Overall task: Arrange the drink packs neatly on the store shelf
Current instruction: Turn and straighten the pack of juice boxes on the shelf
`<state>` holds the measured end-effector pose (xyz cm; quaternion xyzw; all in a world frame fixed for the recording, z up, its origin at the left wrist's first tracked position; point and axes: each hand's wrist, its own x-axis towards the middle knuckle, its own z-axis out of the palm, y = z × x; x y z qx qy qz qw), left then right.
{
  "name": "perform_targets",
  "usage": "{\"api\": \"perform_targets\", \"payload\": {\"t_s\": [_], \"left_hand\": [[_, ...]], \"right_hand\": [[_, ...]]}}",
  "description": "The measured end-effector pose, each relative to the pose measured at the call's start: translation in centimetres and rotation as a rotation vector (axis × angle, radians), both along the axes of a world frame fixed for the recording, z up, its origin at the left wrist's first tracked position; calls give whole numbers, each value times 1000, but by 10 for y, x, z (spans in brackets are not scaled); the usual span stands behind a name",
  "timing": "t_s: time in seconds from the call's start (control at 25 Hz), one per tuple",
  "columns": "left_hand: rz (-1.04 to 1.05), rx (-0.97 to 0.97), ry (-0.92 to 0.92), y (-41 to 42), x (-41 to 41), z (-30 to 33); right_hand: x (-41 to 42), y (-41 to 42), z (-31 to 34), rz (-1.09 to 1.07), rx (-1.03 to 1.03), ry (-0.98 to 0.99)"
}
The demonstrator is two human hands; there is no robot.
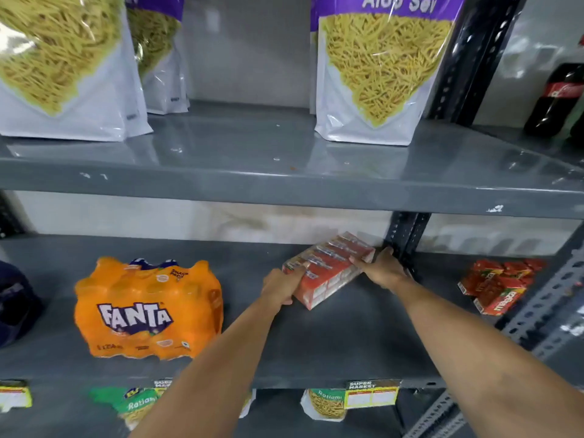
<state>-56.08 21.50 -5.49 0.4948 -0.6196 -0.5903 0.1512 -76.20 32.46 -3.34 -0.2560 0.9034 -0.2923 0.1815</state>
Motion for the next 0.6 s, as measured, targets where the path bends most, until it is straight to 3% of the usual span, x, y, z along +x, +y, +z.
{"api": "perform_targets", "payload": {"t_s": [0.12, 0.24, 0.44, 0.6], "left_hand": [[8, 122, 83, -1, -12, -19], [9, 121, 128, -7, -17, -31], [-20, -193, 191, 3, -5, -32], [-44, -493, 158, 33, 6, -30]], "right_hand": [[-14, -2, -11, 28, -67, -95], [-31, -10, -19, 24, -220, -280], [-44, -2, -30, 90, -315, -418], [-32, 30, -27, 100, -356, -313]]}}
